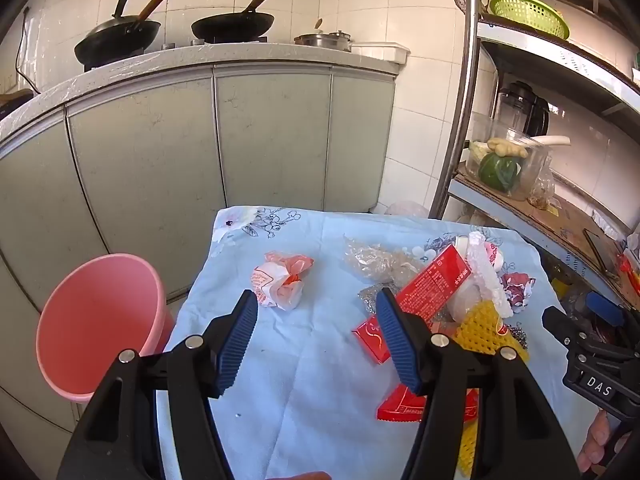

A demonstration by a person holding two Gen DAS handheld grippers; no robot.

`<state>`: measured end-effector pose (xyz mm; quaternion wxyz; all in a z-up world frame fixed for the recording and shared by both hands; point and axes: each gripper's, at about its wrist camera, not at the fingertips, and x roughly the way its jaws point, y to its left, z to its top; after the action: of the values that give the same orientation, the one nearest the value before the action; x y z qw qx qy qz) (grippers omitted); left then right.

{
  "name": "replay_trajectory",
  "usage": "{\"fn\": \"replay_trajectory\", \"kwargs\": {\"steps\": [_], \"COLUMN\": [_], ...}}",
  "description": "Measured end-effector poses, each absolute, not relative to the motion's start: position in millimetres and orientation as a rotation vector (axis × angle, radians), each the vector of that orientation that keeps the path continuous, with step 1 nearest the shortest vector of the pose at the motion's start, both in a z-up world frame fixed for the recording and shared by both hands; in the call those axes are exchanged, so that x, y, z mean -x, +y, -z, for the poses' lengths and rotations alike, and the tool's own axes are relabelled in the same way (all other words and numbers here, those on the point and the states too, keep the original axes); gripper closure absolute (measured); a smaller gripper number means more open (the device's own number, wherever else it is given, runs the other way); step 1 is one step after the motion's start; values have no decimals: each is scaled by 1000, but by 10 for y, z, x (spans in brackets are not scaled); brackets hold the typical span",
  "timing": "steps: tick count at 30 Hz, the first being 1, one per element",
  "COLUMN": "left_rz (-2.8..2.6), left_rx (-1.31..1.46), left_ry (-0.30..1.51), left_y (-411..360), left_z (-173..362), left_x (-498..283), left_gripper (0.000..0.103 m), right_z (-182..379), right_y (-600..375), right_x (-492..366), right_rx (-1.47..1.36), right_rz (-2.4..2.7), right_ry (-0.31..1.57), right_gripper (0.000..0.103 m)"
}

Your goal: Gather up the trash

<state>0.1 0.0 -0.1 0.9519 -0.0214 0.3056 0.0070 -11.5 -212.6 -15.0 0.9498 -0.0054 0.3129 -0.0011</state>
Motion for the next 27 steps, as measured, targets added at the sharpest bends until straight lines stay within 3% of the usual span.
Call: {"fn": "replay_trajectory", "kwargs": {"steps": [27], "left_rz": [-4], "left_rx": [43], "left_ry": [623], "left_y": [-3], "left_z": [-13], "left_x": [10], "left_gripper": [42], "right_z": [147], "right_y": [-2118], "right_x": [105], "right_rx": [11], "right_rz": [-4], "right_ry": [638], "right_gripper": [14]}}
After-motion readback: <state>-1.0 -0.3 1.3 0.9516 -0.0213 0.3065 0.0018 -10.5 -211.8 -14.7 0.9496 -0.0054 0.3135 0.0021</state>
